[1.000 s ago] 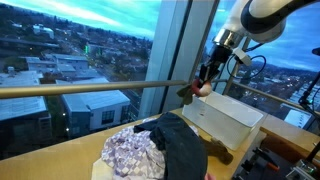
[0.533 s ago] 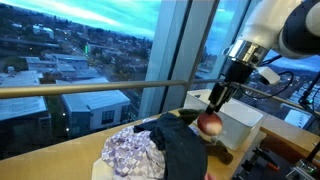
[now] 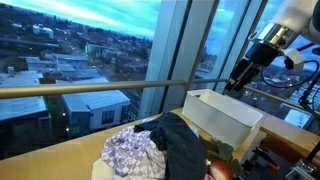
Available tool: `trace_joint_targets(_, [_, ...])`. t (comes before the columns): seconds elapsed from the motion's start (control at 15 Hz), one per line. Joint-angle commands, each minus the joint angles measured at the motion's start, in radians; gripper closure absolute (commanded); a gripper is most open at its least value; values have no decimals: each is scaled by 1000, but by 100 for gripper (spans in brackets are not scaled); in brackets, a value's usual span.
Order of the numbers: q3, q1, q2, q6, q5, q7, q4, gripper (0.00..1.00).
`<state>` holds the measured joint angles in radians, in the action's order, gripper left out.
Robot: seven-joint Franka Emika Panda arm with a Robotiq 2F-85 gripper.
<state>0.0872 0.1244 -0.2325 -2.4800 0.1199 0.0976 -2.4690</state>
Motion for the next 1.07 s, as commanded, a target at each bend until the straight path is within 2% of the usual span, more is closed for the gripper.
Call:
trace_joint_targets(0.0, [-92,-49,-88,90,32,-132,20,0])
trace_joint_targets(0.2, [-158,-90,-105,141,15,-218,63,0])
trace_joint_targets(0.27, [-127,-85,-90,105,6,-167,38,0])
trace_joint_targets(0.4, [-153,-101,-99,118,5,-202,53,0])
trace_joint_targets(1.0, [-151,-99,-98,122,5,-206,55,0])
